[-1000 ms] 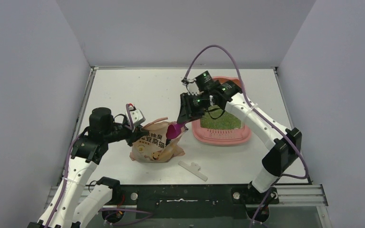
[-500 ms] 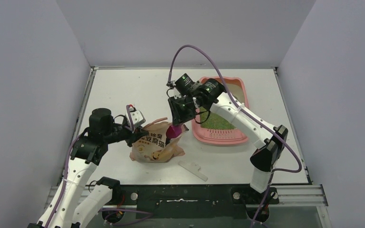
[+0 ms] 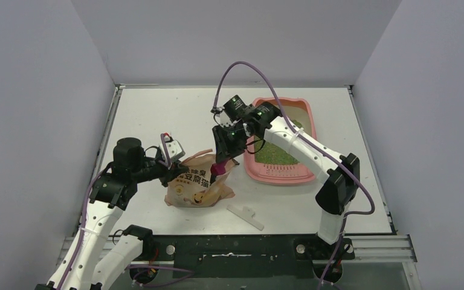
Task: Fill the litter box with clean litter
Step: 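Scoop the cat litter from the cat litter bag.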
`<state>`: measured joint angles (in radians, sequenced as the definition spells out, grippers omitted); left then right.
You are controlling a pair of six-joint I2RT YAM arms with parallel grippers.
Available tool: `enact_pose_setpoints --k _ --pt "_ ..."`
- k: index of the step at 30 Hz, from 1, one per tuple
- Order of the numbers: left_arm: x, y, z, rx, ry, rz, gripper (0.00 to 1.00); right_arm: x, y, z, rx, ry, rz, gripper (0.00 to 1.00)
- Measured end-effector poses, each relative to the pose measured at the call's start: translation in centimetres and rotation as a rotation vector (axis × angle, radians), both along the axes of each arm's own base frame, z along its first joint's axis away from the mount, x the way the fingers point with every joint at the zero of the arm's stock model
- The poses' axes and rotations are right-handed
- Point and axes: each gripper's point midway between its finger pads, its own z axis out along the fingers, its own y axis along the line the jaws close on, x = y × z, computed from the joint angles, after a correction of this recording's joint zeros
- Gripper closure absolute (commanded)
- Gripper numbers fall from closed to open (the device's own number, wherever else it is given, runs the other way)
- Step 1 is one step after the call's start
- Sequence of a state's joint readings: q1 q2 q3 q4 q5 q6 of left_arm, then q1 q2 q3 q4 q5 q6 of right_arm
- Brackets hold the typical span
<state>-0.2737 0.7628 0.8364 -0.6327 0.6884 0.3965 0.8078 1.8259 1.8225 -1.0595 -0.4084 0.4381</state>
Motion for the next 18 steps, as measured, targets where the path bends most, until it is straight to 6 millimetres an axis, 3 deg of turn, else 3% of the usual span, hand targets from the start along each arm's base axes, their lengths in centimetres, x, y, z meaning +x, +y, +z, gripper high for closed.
enact_pose_setpoints --k 8,18 --pt "0.0 0.0 0.0 0.000 0.000 0.000 1.00 1.1 -1.0 3.0 0.024 -0.034 -0.010 1.00" --pt "0.1 0.0 -0.1 0.001 0.005 -0.001 1.00 0.1 0.8 -1.1 0.037 0.087 0.049 1.00"
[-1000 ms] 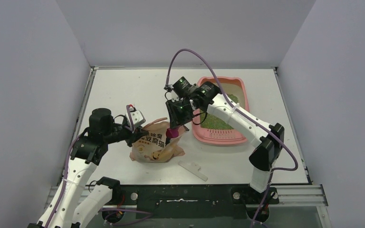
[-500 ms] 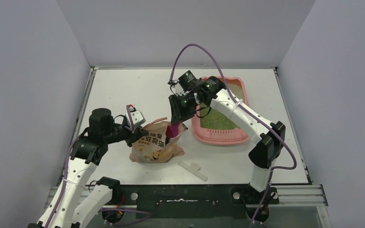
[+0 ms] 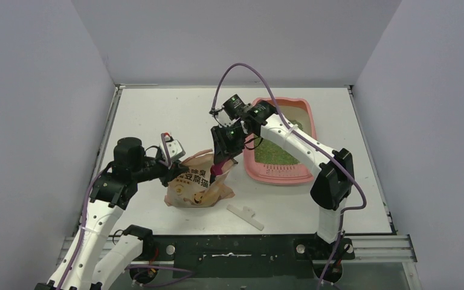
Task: Fill the litter box with clean litter
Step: 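Scoop the cat litter from the cat litter bag.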
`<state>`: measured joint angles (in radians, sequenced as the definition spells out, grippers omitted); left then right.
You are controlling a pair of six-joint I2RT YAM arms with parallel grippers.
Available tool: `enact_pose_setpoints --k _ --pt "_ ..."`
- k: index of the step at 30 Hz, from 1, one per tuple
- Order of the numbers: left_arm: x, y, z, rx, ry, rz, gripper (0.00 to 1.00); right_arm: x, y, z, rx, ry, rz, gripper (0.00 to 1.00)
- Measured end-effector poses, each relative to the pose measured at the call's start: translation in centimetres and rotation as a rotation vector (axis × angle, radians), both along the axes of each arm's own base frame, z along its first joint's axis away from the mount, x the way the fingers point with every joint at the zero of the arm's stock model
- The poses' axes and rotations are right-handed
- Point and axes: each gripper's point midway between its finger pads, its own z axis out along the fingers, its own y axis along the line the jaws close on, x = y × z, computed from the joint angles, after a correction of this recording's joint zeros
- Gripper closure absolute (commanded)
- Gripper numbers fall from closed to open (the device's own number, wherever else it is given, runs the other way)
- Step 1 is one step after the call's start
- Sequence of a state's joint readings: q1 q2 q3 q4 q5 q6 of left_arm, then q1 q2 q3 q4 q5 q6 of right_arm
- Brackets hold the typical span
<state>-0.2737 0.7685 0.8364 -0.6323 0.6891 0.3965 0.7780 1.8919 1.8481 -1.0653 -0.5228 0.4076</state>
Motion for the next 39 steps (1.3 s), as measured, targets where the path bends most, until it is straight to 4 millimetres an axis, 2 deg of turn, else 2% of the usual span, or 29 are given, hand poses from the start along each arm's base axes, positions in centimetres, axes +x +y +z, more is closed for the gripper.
enact_pose_setpoints --k 18,29,39 --pt "0.1 0.0 -0.1 0.001 0.005 0.000 1.00 1.0 0.6 -2.0 0.308 0.270 -0.173 1.00" --pt "0.1 0.0 -0.1 0.003 0.001 0.003 1.00 1.9 1.1 -0.1 0.532 0.380 -0.252 1.00" --pt "0.1 0.1 -0.1 0.007 -0.001 0.010 1.00 2.2 0.3 0.3 0.666 0.475 -0.301 1.00"
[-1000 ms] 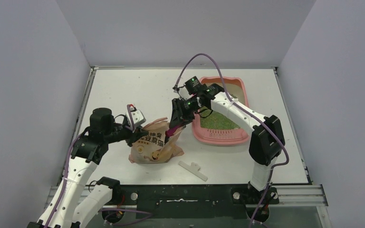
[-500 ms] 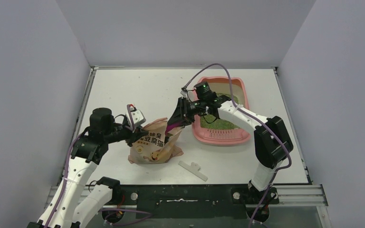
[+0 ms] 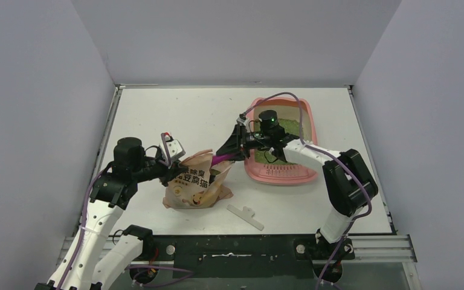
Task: Fill the litter box with clean litter
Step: 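Scoop the cat litter from the cat litter bag.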
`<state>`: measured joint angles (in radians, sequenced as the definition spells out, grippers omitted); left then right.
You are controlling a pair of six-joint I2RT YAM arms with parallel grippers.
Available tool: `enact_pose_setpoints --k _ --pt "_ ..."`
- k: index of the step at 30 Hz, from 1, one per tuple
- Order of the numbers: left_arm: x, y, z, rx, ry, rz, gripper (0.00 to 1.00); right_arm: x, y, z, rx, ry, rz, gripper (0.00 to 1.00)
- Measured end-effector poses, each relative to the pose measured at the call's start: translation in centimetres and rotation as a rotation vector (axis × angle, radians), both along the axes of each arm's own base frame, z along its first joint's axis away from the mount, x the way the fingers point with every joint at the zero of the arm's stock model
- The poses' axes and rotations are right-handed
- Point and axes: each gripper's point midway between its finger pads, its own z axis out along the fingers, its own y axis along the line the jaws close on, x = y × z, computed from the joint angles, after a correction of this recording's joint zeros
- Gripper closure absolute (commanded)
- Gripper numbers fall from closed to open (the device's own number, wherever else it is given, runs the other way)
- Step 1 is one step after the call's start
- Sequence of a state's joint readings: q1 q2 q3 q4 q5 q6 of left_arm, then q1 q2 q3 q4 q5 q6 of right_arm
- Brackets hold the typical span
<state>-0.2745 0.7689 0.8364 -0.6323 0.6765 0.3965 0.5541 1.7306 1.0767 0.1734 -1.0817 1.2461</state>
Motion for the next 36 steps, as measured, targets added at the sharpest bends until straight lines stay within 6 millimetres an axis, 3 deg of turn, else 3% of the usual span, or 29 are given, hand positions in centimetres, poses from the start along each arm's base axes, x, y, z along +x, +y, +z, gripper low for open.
enact_pose_setpoints --k 11,23,36 --pt "0.2 0.1 0.0 0.005 -0.007 0.011 1.00 0.8 -2.6 1.0 0.118 0.070 -0.064 1.00" --pt "0.3 0.2 0.2 0.005 -0.010 0.013 1.00 0.8 -5.1 3.5 0.121 -0.014 -0.098 1.00" --pt "0.2 0.2 0.3 0.006 -0.007 0.012 1.00 1.0 -6.6 3.4 0.119 -0.009 -0.135 1.00"
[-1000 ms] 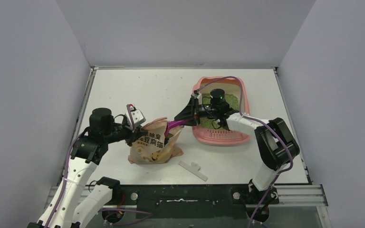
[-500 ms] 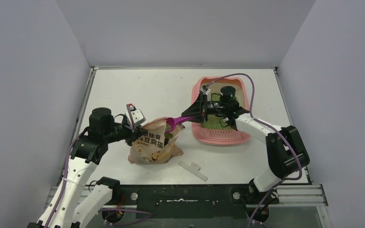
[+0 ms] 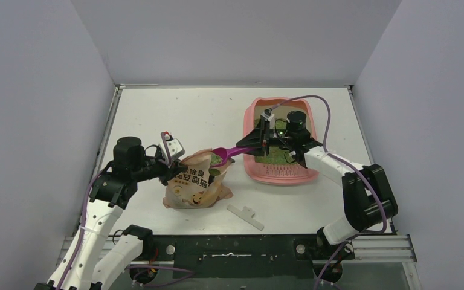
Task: Fill the litter box with clean litter
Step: 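Scoop the cat litter from the cat litter bag.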
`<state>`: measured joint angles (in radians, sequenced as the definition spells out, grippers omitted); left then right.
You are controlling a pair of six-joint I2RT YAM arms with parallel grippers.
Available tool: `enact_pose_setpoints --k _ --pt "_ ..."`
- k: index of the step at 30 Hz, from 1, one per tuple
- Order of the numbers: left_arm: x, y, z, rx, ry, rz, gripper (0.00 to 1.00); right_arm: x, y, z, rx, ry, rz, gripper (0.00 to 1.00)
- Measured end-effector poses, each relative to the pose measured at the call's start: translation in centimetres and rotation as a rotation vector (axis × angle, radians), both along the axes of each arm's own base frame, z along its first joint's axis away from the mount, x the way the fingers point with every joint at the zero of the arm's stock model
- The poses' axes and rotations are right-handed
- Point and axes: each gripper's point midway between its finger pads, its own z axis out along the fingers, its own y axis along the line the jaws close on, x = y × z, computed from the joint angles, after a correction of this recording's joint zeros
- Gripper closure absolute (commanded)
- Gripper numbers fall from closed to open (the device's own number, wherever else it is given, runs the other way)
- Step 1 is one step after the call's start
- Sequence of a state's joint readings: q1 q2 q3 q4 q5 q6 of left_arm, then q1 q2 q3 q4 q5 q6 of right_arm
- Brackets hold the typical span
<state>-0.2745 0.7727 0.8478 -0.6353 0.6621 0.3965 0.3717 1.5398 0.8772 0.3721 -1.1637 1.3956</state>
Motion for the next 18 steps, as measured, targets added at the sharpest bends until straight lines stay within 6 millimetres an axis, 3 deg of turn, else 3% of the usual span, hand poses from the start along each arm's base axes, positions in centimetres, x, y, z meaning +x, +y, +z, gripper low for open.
enact_pose_setpoints --k 6,12,18 --pt "-0.1 0.0 -0.1 0.002 0.005 0.000 1.00 -0.3 1.1 0.3 0.031 0.003 -0.006 1.00" --pt "-0.1 0.0 0.1 0.001 0.003 0.000 1.00 -0.1 -1.5 -1.8 0.001 0.071 -0.071 1.00" --pt "0.0 -0.2 0.0 0.000 0.011 -0.008 1.00 -0.6 -1.1 -1.5 -0.095 -0.003 -0.041 1.00"
